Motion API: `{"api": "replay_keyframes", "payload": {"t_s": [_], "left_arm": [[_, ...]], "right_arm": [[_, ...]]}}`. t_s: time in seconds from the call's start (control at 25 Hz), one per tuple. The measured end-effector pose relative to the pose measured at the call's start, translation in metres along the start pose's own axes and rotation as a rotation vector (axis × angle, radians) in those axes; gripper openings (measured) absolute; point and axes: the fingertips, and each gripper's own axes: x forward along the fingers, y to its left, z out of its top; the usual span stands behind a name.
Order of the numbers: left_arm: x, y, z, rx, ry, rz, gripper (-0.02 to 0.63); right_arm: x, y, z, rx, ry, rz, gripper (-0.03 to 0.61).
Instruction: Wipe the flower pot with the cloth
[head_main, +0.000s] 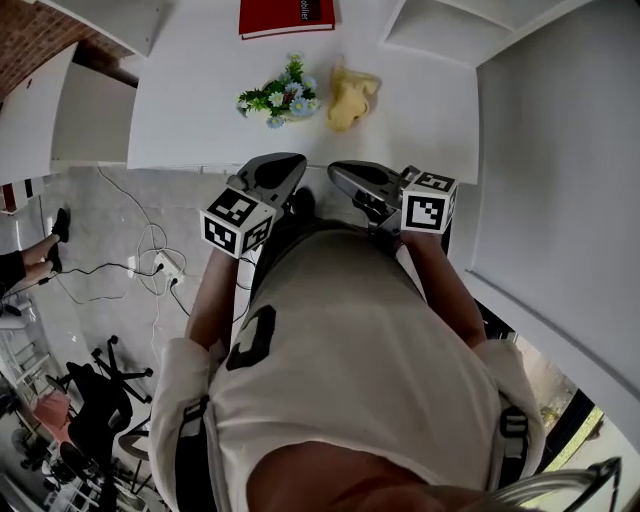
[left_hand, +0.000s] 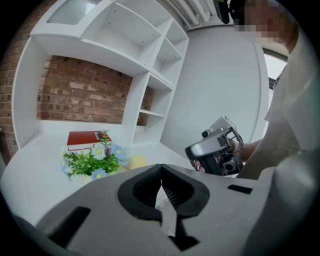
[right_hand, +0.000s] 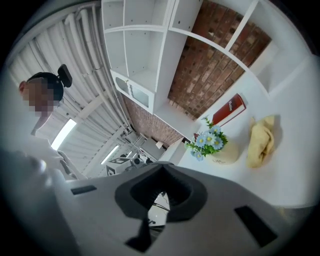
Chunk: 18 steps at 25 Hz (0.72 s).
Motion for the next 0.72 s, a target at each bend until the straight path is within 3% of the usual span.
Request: {"api": "replay_keyframes", "payload": {"t_s": [0.24,0.48,0.72], "left_arm": [[0.032,-0.062,-0.015,0.003,0.043,-0.051,0.020],[0.051,-0.138,-0.034,-0.147,0.042,-0.095,0.020],[0.025,-0.152,-0.058,-0.207,0.049,0.009,0.020]], "right_arm": [[-0.046,-0.003,-0.011,0.005,-0.052,-0.019,0.010],[-0.088,0.004,-0.037,0.067,-0.064,0.010,0.010],[-0.104,0.017,-0.073,0.144,-0.008,0.047,0.009]]}}
